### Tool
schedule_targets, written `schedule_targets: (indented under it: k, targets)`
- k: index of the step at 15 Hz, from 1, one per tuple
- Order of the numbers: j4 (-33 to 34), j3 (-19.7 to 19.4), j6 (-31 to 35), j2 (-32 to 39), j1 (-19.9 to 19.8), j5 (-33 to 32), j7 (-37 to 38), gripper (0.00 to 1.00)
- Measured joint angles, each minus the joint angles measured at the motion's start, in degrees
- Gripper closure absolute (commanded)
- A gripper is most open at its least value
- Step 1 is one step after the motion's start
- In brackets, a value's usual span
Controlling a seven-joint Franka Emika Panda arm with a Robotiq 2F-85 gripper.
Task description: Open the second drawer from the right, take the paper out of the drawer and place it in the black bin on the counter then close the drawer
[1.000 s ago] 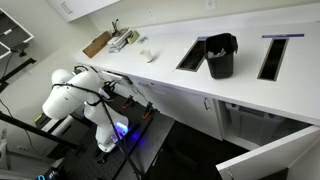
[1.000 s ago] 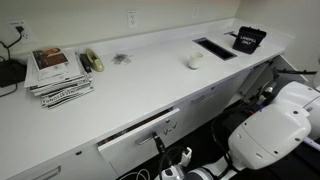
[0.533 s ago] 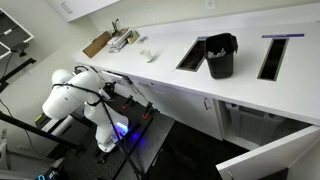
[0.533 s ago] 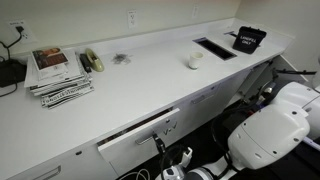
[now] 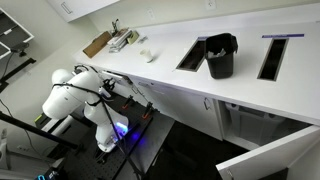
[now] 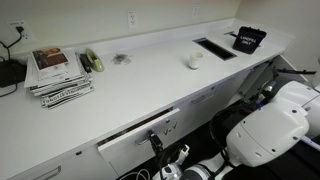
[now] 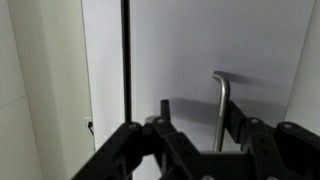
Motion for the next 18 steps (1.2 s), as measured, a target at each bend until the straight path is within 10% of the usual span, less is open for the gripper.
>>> schedule_targets:
  k: [8, 18]
  targets:
    - [-0.17, 0.13, 3.01, 0.33, -0.73, -0.79, 1.76, 1.0]
    - [-0.46, 0.58, 3.25, 0.48, -0.27, -0.72, 2.35, 0.98]
